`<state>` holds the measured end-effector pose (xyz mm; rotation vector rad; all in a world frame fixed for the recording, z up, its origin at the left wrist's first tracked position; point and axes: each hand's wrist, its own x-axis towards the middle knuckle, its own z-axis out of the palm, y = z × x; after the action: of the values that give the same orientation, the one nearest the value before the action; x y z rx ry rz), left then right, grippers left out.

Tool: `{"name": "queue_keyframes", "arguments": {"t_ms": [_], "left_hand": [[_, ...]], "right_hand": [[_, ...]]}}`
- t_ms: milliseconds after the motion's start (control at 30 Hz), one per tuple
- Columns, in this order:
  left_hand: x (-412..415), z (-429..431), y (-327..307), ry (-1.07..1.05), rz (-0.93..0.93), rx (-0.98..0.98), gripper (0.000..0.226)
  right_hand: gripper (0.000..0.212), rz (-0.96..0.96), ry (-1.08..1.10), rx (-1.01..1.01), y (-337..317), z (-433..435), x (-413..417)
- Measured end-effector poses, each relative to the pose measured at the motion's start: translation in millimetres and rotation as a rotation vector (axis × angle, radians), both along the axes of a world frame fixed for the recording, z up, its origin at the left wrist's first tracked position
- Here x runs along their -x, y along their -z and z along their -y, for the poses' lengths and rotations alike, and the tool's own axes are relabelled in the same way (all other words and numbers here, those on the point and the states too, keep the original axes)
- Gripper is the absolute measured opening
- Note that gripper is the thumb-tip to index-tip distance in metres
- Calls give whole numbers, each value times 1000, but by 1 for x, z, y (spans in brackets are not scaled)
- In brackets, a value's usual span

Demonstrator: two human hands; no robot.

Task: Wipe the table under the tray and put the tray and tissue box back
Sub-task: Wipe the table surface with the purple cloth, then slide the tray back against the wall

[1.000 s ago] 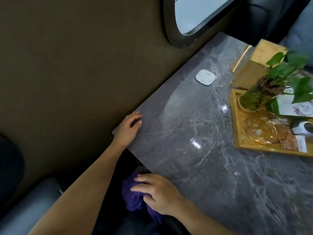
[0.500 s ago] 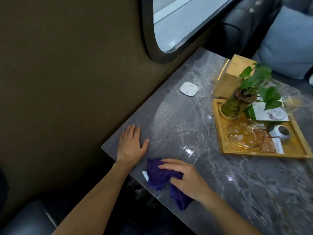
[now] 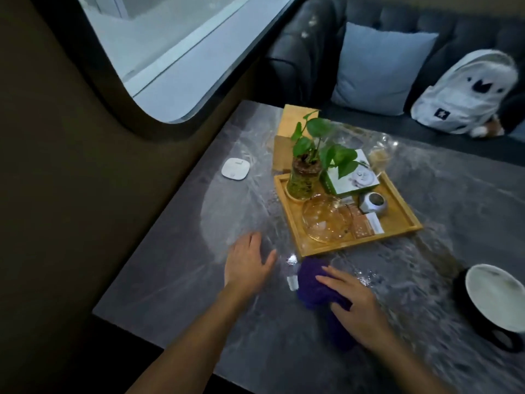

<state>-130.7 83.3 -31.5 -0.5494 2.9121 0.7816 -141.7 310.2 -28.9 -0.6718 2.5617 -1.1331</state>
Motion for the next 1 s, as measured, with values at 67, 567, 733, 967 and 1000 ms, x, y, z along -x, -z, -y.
{"name": "queue_keyframes", "arguments": {"t_ms": [67, 567, 733, 967, 1000], "left_hand": [[10, -11, -4, -32, -19, -37, 50], [64, -28, -31, -171, 152, -167, 47], [87, -29, -33, -199, 181, -183, 52], [116, -33, -27, -209, 257, -207, 42], [117, -33, -25, -203, 264, -208, 45]], "right_hand": [[62, 14, -52, -83, 7, -11, -3], [45, 483, -344, -303, -54, -27, 93], [33, 193, -62, -377, -72, -44, 169], [26, -51, 347, -601, -33, -58, 250], [29, -53, 359, -630, -29, -58, 254]]}}
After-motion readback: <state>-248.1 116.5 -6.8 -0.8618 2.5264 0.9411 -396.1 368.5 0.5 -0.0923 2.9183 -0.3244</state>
